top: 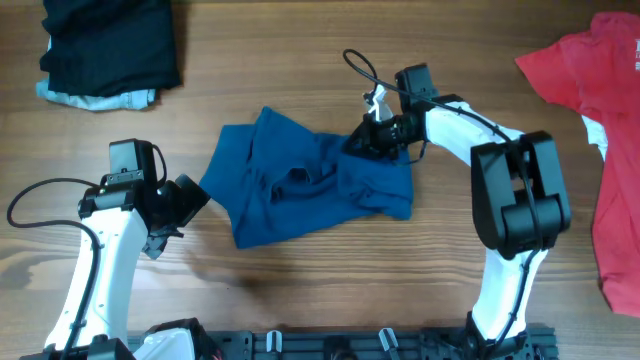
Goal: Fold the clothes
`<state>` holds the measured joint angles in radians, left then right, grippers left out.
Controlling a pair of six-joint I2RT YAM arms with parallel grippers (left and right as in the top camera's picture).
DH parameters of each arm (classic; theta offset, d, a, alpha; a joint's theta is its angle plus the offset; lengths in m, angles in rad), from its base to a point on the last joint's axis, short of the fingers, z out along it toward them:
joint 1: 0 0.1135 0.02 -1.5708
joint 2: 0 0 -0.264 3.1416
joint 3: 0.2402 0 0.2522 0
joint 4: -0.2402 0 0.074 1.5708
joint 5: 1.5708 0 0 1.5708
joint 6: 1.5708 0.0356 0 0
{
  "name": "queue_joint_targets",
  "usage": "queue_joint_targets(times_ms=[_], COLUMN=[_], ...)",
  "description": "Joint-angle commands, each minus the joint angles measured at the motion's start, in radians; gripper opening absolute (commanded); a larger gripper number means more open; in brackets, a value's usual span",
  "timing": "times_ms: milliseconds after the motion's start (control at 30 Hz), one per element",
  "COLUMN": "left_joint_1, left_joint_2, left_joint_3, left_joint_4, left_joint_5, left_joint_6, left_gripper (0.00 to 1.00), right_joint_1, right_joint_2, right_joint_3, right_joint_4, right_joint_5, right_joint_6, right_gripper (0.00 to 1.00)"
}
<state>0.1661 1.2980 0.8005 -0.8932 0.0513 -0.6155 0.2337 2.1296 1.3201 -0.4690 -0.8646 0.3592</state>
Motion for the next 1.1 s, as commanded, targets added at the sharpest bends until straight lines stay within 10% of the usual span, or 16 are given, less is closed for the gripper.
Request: queue_joint_targets(times_ms=[0,267,633,833,900,1000,1067], left_joint_1=[0.009,0.009,0.009,0.009,0.009,0.009,0.009], left_joint_2=[0.004,0.004,0.004,0.004,0.004,0.007,0.032], left_joint_3=[0.011,0.011,0.011,0.011,0.011,0.011,0.011], left_joint_4=[-0.007,-0.005,-0.011,-0.006,0.006,0.065,0.173], left_joint_5=[0.008,0.008,0.008,0.008,0.008,0.047,0.174], left_joint_6=[0.006,0.005,0.005,0.005,0.005,0.061,0.187], left_gripper=[1.00,1.00,1.00,1.00,1.00,1.00,1.00], right_joint_1=[-0.050,-0.045,0.074,0.074,0.074,0.074,0.074], right_joint_2=[-0.051,-0.459,-0.080,-0.243,-0.396,-0.623,-0.737], right_joint_3=[0.034,0.022,-0.219,-0.212,-0.185,-0.144,-0.144], right_joint_4=[-0.002,-0.332,-0.114,-0.147,-0.196,-0.270,-0.305], right_joint_5=[-0.087,-0.022,0.000,0.127,0.210,0.322,0.350], right_joint_6=[0.027,-0.130,-0.034,0.011,0.012,0.026,0.023], right_gripper=[0.04,0.16,0.04,0.05,0.15,1.00,1.00])
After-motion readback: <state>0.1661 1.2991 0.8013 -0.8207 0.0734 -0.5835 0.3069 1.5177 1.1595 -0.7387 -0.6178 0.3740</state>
